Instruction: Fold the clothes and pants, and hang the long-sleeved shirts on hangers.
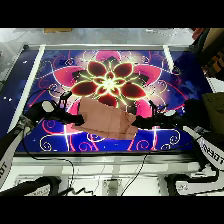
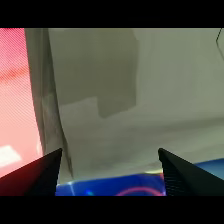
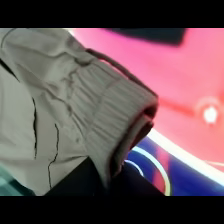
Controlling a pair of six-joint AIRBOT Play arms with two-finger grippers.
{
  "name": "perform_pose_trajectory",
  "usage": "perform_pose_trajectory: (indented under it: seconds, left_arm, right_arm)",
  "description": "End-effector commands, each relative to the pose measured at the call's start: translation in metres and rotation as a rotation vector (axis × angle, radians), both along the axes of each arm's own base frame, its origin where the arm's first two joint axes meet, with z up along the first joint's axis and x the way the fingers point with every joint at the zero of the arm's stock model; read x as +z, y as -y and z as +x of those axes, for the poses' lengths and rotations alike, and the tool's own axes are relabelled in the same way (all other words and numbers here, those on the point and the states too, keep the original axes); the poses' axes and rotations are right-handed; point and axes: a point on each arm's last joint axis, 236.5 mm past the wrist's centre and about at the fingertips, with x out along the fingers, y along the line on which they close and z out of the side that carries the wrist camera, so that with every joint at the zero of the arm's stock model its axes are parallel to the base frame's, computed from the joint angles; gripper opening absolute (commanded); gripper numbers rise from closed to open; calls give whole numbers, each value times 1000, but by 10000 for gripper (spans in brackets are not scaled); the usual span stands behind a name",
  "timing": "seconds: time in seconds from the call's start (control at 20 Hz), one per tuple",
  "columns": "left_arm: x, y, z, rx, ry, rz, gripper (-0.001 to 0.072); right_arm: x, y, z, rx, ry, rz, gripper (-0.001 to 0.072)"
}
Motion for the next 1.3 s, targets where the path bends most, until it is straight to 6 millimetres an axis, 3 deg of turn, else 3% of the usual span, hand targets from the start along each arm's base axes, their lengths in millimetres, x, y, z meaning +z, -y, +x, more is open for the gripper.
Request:
perform_pose_trajectory:
  seconds: [0.0,0.15,0.25,0.35,0.45,0.6,0.7,0.8,0.9,1.05,1.25]
  left_arm:
    - [6,-2,12,16,43,0,689]
    - [41,0,30,14,135,-13,689]
    - [83,2,45,14,243,-26,689]
    - [130,3,53,15,360,-41,689]
    - [171,1,57,29,479,-53,689]
    - [200,-9,55,34,580,-21,689]
    - [205,-13,53,30,597,-2,689]
    - [205,-12,51,28,593,-4,688]
    - [203,-12,49,23,582,-3,688]
    - [203,-12,49,23,583,-3,688]
    - [204,-11,49,23,582,-6,688]
  right_arm:
    - [54,-18,27,67,143,54,16]
    - [135,-4,68,116,403,-58,16]
    - [200,31,95,67,563,-194,16]
    - [268,87,110,-68,683,-335,16]
    - [329,159,107,-303,737,-450,16]
    - [397,268,66,-720,713,-526,16]
    - [410,327,19,-938,602,-579,16]
    - [402,372,-39,-1047,429,-693,16]
    - [388,403,-102,-1170,225,-763,17]
    - [361,420,-176,-1311,-56,-765,17]
    - [359,446,-233,-1490,-173,-806,23]
